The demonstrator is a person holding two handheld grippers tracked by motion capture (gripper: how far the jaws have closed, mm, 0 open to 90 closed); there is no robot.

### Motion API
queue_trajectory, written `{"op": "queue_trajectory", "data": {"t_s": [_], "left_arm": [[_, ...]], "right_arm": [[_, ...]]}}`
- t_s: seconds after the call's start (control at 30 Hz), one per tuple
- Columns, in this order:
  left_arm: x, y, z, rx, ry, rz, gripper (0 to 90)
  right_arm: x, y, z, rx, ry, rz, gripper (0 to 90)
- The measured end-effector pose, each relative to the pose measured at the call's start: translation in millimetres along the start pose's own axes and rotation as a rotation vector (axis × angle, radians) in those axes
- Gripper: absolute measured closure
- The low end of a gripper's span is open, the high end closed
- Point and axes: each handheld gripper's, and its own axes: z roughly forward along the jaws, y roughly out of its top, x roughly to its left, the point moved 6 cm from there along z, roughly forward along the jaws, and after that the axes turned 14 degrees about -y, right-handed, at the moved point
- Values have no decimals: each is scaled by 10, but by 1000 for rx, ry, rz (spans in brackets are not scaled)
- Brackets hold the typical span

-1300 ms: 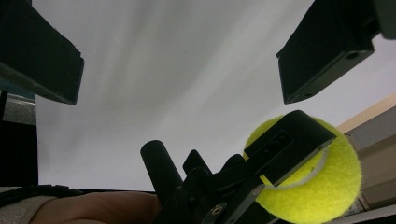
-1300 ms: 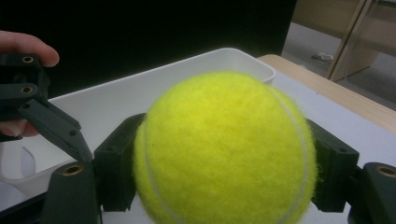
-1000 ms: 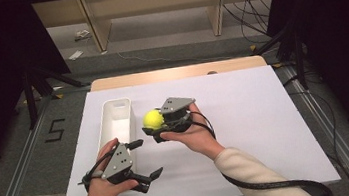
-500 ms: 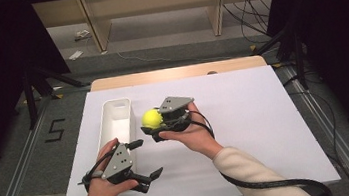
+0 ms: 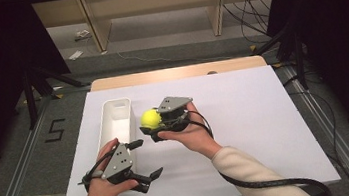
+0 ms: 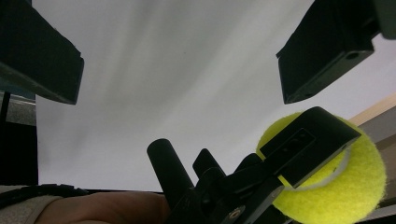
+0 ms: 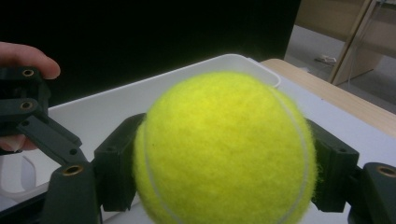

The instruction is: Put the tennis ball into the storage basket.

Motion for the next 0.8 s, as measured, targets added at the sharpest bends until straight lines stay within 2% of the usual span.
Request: {"op": "queue_trajectory", "data": {"t_s": [0.8], "left_arm": [[-5, -2, 4, 2, -2, 4, 0]], "right_arm": [[5, 35, 30, -6, 4, -5, 264]]}}
